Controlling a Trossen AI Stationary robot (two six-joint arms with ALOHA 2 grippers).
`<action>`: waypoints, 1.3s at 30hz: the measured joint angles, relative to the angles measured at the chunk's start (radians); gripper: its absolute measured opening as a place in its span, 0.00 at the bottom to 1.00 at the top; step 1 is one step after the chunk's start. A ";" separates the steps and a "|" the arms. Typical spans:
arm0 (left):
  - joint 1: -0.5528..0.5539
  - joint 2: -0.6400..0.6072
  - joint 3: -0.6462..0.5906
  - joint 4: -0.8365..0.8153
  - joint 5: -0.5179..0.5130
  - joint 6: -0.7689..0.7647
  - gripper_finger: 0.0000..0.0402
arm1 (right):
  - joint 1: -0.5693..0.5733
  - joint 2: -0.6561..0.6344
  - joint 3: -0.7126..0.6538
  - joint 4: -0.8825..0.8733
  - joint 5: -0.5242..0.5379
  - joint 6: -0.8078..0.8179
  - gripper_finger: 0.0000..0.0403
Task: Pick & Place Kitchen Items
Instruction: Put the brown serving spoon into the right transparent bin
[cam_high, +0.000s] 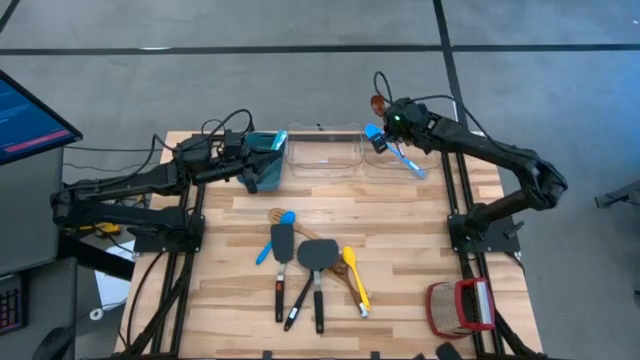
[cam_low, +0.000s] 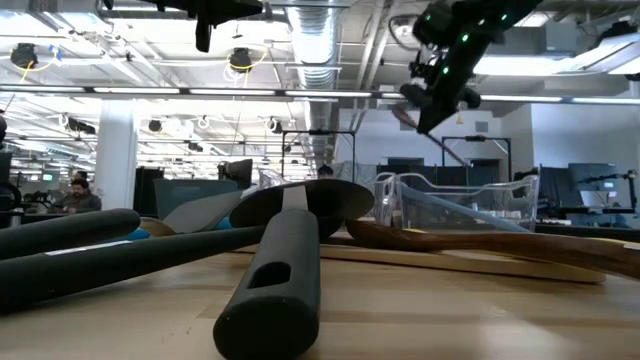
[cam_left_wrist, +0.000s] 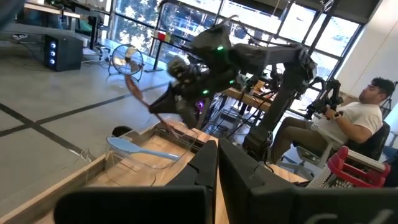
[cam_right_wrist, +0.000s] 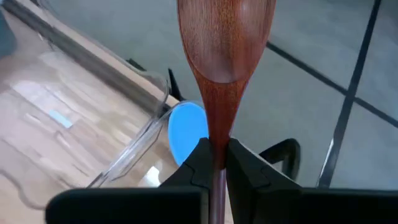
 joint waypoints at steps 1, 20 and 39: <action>0.000 0.000 0.000 0.000 0.000 0.000 0.00 | -0.004 0.016 0.000 0.005 -0.012 -0.002 0.03; 0.000 0.000 0.000 -0.006 0.000 0.000 0.00 | -0.013 0.171 0.000 0.026 0.016 -0.102 0.03; 0.000 0.000 0.000 -0.016 0.000 0.000 0.00 | -0.005 0.170 -0.161 -0.010 0.042 -0.133 0.03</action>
